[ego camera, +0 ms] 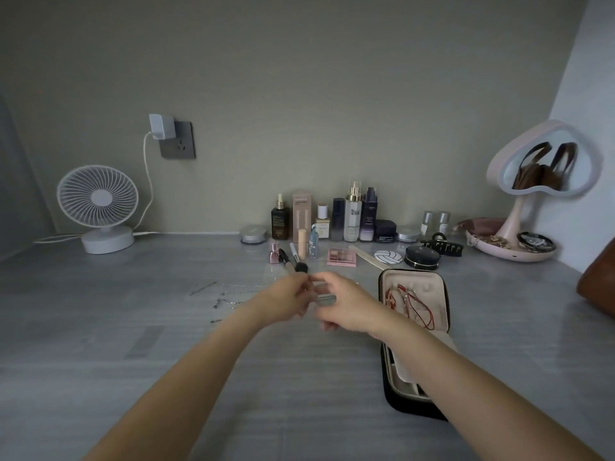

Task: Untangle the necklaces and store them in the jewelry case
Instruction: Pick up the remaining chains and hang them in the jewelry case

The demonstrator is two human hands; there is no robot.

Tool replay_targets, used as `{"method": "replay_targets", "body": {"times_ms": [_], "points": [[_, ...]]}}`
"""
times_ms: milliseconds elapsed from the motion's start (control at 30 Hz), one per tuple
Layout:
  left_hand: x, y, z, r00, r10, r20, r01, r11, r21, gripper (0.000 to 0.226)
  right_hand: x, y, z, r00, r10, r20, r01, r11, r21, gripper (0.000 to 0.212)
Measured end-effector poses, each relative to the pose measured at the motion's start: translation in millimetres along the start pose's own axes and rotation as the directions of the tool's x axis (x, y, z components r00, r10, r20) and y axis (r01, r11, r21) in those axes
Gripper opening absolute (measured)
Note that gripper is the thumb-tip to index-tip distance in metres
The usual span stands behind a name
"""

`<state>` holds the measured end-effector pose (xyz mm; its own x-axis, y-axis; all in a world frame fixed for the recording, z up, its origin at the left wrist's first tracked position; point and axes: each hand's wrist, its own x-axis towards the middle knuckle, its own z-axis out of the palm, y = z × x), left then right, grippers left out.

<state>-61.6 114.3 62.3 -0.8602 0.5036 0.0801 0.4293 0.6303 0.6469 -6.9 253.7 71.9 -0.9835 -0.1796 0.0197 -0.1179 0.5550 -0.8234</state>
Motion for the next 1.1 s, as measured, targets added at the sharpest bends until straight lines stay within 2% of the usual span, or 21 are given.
{"method": "replay_targets", "body": {"times_ms": [67, 133, 300, 400, 500, 667, 733, 833, 1000, 1100], "points": [[-2, 11, -7, 0.999, 0.029, -0.026, -0.029, 0.999, -0.034, 0.014, 4, -7, 5, 0.999, 0.029, 0.033, -0.034, 0.983, 0.179, 0.065], [-3, 20, -15, 0.997, 0.038, -0.070, -0.039, 0.999, -0.020, 0.014, 7, -12, 5, 0.998, 0.056, 0.031, -0.061, 0.975, 0.214, 0.063], [-5, 36, -27, 0.999, -0.002, -0.039, -0.001, 0.998, -0.057, 0.023, 8, -17, -5, 0.997, 0.059, -0.049, -0.060, 0.998, -0.021, 0.039], [-7, 41, -25, 1.000, -0.011, -0.008, 0.009, 0.988, -0.152, 0.027, 0, -20, -18, 0.995, 0.062, -0.084, -0.078, 0.977, -0.198, 0.027], [-9, 51, -15, 1.000, 0.008, 0.006, -0.006, 0.958, -0.286, 0.032, -12, -22, -31, 0.995, 0.056, -0.079, -0.072, 0.972, -0.223, 0.022], [-9, 69, -5, 0.998, 0.029, 0.052, 0.003, 0.850, -0.527, 0.041, -26, -14, -51, 0.983, 0.177, -0.037, -0.169, 0.972, 0.164, 0.022], [-8, 77, -5, 0.997, 0.032, 0.069, 0.014, 0.818, -0.574, 0.041, -29, -9, -56, 0.980, 0.198, -0.031, -0.192, 0.971, 0.142, 0.023], [-2, 84, -3, 0.995, 0.062, 0.084, -0.008, 0.846, -0.533, 0.047, -35, -6, -62, 0.983, 0.179, -0.033, -0.176, 0.981, 0.081, 0.026], [4, 92, 6, 0.995, 0.063, 0.076, 0.004, 0.744, -0.668, 0.047, -39, -2, -74, 0.988, 0.138, -0.072, -0.126, 0.981, 0.151, 0.023], [7, 95, 17, 0.995, 0.046, 0.092, 0.031, 0.725, -0.688, 0.051, -41, 1, -84, 0.984, 0.142, -0.106, -0.105, 0.949, 0.298, 0.018]]}}
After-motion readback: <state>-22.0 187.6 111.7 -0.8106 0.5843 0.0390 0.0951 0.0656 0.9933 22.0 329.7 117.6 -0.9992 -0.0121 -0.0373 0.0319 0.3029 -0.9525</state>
